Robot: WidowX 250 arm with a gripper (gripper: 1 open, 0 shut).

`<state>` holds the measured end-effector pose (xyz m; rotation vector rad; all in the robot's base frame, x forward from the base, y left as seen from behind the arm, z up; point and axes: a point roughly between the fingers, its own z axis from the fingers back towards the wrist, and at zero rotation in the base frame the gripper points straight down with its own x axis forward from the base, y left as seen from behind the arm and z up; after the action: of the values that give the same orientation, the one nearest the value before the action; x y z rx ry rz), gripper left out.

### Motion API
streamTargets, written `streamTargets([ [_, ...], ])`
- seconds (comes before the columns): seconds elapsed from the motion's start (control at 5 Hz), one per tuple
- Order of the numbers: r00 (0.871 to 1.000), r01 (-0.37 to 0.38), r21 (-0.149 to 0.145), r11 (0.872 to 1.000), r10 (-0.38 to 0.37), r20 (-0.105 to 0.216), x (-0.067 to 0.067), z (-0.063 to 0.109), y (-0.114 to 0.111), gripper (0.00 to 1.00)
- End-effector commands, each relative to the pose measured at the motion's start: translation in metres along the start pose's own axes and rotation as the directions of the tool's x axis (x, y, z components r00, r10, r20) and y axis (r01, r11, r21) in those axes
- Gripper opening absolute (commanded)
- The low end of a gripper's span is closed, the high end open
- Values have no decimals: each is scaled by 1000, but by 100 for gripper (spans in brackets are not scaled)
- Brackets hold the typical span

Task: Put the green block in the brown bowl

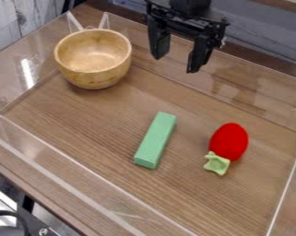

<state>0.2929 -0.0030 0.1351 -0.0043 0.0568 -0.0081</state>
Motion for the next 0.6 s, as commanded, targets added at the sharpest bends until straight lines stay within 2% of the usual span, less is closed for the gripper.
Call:
streamTargets([
  [0.0, 999, 25, -6, 1000, -25, -25, -18, -8, -3, 100],
  [0.2, 999, 22, -21, 1000, -23, -31, -35, -25, 8, 100],
  [0.4, 1000, 18, -32, 999, -18, 4, -41, -31, 19, 100],
])
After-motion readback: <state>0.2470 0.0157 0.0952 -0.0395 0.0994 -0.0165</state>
